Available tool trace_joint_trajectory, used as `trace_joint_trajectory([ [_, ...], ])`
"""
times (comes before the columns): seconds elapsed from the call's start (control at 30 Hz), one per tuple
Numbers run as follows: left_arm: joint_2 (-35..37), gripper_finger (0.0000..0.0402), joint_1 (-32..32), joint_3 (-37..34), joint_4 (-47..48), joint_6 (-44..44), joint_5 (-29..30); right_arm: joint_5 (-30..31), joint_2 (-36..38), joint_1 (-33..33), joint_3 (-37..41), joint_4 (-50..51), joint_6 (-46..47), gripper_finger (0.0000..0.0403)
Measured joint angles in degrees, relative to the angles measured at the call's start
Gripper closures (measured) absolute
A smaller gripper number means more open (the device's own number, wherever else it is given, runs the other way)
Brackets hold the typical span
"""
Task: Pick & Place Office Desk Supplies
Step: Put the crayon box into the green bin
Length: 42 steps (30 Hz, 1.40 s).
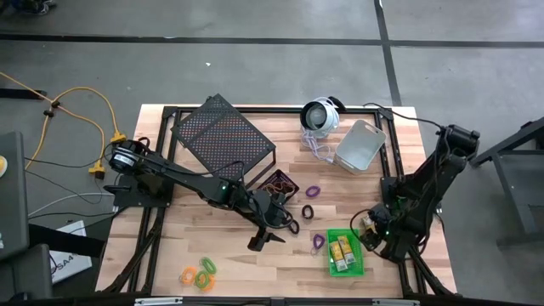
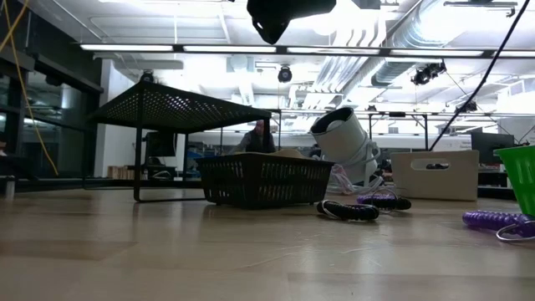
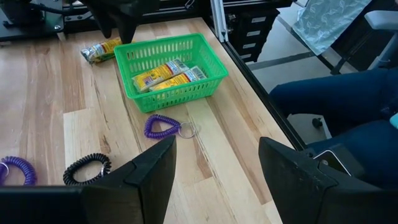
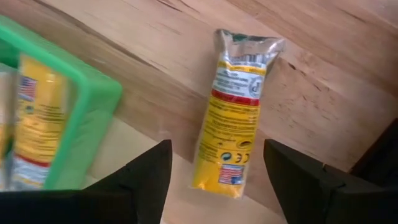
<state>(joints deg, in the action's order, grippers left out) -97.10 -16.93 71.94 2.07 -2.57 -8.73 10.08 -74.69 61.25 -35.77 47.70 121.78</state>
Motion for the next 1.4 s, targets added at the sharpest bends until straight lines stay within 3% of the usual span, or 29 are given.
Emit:
trace_joint_trajectory([
  [0.83, 0.0, 0.0179, 0.0, 0.0, 0.0, 0.0, 0.0, -2.2, -4.6, -0.1, 0.0, -1.3, 0.1, 0.0161],
  [1.4, 0.0, 0.0179, 0.0, 0.0, 0.0, 0.0, 0.0, -2.1, -4.5, -0.2, 0.0, -1.4, 0.1, 0.0274],
])
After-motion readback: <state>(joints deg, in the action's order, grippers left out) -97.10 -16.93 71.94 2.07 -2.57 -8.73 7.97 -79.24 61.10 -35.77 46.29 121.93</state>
